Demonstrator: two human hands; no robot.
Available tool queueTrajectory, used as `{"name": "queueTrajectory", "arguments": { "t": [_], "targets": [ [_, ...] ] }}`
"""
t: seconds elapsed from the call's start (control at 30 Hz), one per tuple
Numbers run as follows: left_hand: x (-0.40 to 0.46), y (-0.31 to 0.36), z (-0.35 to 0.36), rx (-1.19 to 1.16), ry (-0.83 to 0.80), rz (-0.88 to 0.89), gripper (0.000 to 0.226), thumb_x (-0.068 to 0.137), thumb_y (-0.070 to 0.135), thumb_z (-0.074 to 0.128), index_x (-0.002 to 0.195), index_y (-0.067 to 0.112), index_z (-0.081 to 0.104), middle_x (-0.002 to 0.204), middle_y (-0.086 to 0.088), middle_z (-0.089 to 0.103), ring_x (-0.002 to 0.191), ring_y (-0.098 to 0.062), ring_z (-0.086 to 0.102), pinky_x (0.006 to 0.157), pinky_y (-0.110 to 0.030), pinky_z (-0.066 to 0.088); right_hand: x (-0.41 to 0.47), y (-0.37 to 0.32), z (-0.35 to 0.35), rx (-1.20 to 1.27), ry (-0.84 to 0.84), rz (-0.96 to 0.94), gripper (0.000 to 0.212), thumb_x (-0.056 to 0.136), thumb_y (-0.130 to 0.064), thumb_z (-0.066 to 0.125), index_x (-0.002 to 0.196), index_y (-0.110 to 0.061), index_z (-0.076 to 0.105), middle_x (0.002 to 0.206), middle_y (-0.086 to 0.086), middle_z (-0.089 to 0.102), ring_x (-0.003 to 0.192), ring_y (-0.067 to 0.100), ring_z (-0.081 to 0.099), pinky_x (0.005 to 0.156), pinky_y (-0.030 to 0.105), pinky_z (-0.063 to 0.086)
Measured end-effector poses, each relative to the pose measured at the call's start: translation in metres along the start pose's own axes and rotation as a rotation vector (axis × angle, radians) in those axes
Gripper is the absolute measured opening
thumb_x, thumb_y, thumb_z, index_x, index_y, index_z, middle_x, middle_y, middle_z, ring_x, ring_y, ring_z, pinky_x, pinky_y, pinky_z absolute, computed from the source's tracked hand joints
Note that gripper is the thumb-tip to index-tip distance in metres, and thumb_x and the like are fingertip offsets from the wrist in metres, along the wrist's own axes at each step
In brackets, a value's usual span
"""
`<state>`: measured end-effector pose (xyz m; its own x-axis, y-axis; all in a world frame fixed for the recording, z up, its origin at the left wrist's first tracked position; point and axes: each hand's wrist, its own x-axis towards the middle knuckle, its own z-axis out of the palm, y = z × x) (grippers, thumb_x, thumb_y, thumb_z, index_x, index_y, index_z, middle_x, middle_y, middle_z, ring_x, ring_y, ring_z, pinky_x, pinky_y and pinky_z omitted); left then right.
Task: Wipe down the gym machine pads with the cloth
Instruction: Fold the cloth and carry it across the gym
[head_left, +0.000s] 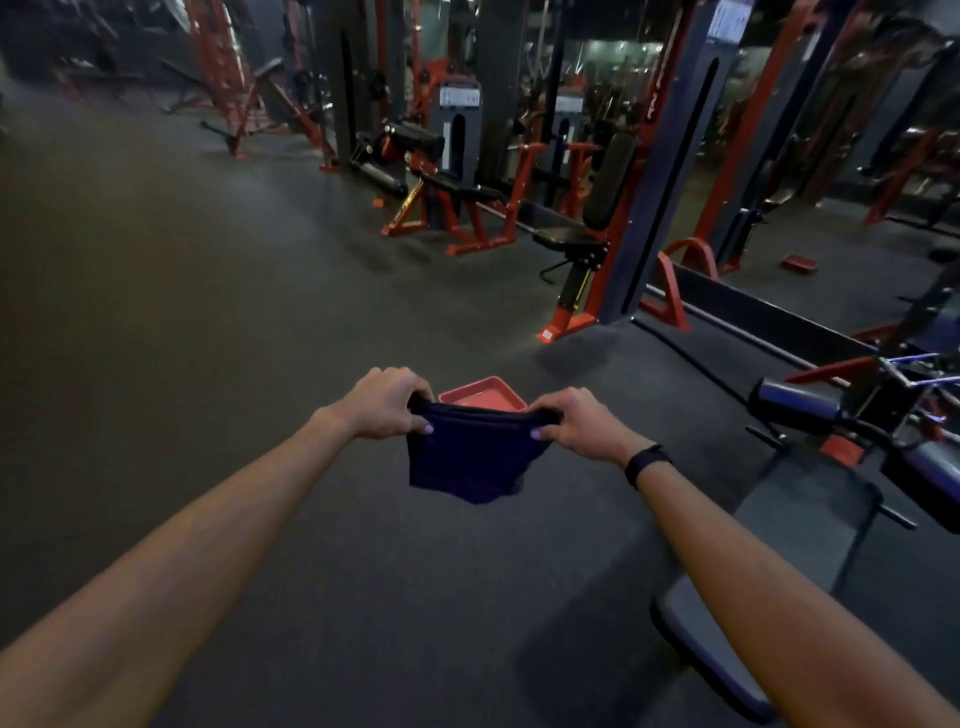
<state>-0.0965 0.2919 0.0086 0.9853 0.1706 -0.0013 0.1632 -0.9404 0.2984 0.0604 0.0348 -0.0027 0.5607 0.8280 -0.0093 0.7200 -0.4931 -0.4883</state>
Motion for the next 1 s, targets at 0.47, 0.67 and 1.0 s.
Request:
{"name": "queueTrajectory", "arguments": {
  "t": [0.47, 0.67, 1.0],
  "targets": [
    [0.232, -0.173, 0.07, -0.113, -0.23, -0.096, 0.025, 0.076, 0.035, 0.083, 0.097, 0.027, 0.072, 0.093, 0.011, 0.068, 0.092, -0.013, 0.065, 0.086, -0.033, 0.05, 0.252, 0.106, 0.071, 0.064, -0.179, 0.183, 0.025, 0.088, -0.015, 0.073, 0.111, -0.024, 0.074, 0.102, -0.009, 0.072, 0.099, 0.011, 0.064, 0.091, 0.043, 0.056],
    [0.329, -0.217, 0.083, -0.11, -0.226, -0.115, 0.029, 0.077, 0.033, 0.082, 0.103, 0.024, 0.073, 0.104, 0.005, 0.07, 0.102, -0.018, 0.064, 0.094, -0.037, 0.044, 0.341, 0.132, 0.072, -0.013, -0.13, 0.308, 0.03, 0.089, -0.008, 0.067, 0.113, -0.026, 0.073, 0.109, -0.004, 0.073, 0.103, 0.017, 0.064, 0.079, 0.034, 0.049],
    [0.472, -0.24, 0.123, -0.242, -0.248, -0.222, 0.031, 0.074, 0.035, 0.085, 0.1, 0.024, 0.073, 0.104, 0.005, 0.072, 0.102, -0.018, 0.065, 0.099, -0.04, 0.045, 0.466, 0.233, 0.049, -0.057, -0.192, 0.362, 0.04, 0.085, -0.003, 0.061, 0.112, -0.029, 0.074, 0.109, -0.003, 0.074, 0.106, 0.021, 0.065, 0.088, 0.04, 0.053]
  ]
}}
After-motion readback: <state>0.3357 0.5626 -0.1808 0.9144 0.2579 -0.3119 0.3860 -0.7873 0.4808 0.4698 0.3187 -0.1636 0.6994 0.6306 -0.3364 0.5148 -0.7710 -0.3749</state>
